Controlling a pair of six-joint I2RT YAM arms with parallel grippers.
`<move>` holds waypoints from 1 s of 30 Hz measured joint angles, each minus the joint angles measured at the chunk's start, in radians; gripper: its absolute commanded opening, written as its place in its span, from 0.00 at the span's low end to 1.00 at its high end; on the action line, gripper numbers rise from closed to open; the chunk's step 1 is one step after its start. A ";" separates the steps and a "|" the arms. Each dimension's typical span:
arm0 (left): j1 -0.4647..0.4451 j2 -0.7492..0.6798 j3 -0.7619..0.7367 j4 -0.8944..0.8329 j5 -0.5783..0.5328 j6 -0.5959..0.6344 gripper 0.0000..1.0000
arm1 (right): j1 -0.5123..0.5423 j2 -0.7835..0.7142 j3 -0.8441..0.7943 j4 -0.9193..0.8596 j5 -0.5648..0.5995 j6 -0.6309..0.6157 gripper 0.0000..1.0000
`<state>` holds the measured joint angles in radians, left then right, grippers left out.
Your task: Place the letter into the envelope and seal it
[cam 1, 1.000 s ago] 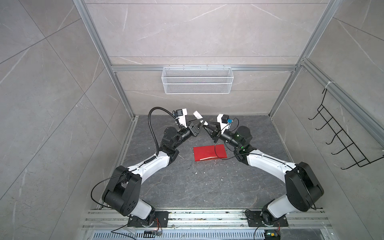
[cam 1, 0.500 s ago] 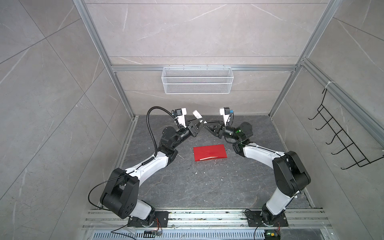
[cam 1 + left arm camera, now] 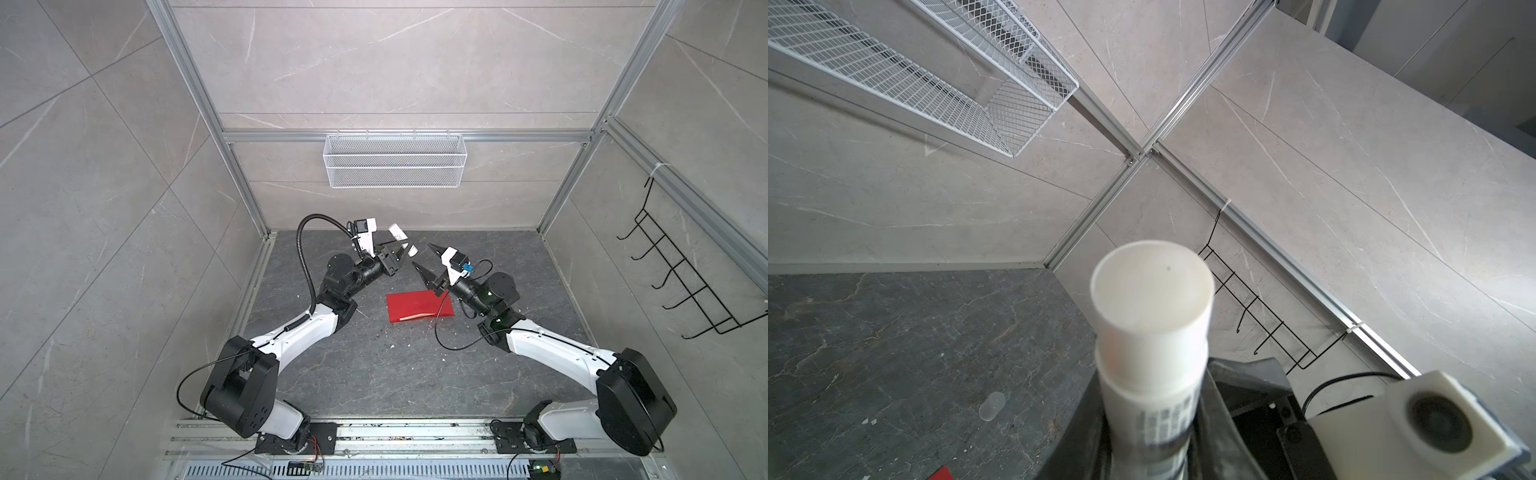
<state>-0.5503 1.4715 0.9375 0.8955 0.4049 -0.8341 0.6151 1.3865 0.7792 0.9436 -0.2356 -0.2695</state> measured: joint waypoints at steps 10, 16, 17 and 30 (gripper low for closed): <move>0.000 0.000 0.000 0.003 0.001 -0.012 0.00 | 0.055 0.071 0.004 0.072 0.152 -0.153 0.50; 0.000 0.000 0.000 0.003 0.011 -0.015 0.00 | 0.067 0.105 0.035 0.087 0.179 -0.172 0.46; 0.000 0.000 0.000 0.003 0.014 -0.015 0.00 | 0.069 0.109 0.041 0.088 0.181 -0.173 0.45; 0.000 0.001 0.000 0.016 0.017 -0.019 0.00 | 0.082 0.129 0.067 0.092 0.189 -0.186 0.13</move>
<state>-0.5499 1.4723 0.9375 0.9115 0.4217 -0.8536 0.6975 1.5150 0.8459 1.0351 -0.0467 -0.4557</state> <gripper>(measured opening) 0.250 0.242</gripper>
